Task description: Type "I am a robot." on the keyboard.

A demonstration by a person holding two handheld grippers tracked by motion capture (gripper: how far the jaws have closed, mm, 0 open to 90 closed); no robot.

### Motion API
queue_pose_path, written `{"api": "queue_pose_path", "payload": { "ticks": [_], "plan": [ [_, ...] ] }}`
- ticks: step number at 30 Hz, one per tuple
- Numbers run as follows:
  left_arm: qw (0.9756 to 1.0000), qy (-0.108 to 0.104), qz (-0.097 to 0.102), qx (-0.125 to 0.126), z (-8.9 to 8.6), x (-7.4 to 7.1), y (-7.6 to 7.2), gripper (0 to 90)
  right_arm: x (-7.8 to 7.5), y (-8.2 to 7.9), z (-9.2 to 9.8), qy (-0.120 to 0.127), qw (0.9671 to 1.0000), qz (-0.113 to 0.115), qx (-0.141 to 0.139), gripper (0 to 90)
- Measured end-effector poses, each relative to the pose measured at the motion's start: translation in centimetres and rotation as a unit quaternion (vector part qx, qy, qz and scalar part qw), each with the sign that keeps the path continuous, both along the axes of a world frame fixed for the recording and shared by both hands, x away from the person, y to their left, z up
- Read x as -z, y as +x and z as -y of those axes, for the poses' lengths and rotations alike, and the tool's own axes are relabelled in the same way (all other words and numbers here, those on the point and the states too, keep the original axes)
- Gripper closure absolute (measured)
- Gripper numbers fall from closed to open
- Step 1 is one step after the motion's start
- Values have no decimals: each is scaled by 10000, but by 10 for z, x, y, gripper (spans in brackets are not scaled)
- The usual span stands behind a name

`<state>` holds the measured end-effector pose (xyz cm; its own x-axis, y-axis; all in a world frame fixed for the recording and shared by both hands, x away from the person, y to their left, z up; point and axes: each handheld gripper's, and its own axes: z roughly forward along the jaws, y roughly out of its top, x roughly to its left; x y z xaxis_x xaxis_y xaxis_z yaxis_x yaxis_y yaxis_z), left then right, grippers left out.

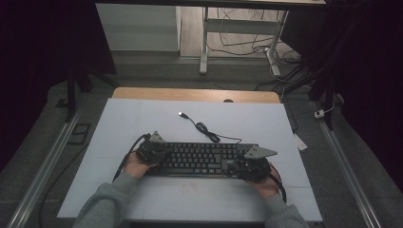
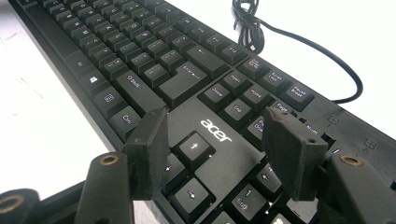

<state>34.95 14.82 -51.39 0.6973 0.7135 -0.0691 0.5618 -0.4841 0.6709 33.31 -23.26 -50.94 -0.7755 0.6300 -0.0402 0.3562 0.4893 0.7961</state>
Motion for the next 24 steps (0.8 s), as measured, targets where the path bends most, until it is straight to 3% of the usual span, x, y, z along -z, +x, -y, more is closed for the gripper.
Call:
{"api": "queue_pose_path", "payload": {
  "ticks": [5, 10, 13, 16, 24],
  "plan": [
    [9994, -298, 175, -95, -10, -13, -7, 880, 0, 0, 1, 19, 10000, 17, 11, 419],
    [9977, -598, 250, -211, -22, -23, -16, 728, -1, -1, 1, 31, 10000, 34, 22, 419],
    [9966, -652, 365, -359, -27, -28, -20, 582, -1, -1, 0, 14, 10000, 44, -19, 419],
    [9960, -695, 355, -444, -31, -29, -20, 490, -1, -1, 0, 31, 10000, 24, -18, 419],
    [9963, -653, 216, -521, -37, -27, -23, 406, -1, -1, 0, 56, 10000, 35, -15, 419]
  ]
}}
